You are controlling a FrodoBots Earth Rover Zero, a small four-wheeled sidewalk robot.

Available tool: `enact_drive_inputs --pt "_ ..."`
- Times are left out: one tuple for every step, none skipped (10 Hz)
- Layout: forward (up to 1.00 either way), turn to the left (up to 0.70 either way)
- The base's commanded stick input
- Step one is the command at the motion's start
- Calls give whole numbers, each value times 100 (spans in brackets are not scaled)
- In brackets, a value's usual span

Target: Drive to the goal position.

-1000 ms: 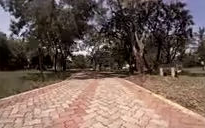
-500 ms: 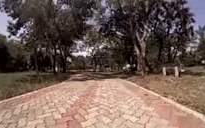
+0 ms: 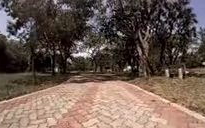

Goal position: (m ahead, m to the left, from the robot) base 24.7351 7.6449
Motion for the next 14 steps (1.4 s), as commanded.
enact_drive_inputs --pt "70 0" --pt "70 0" --pt "70 0" --pt "70 0" --pt "70 0" --pt "70 0" --pt "70 0" --pt "70 0" --pt "70 0" --pt "70 0" --pt "70 0" --pt "70 0" --pt "70 0" --pt "70 0"
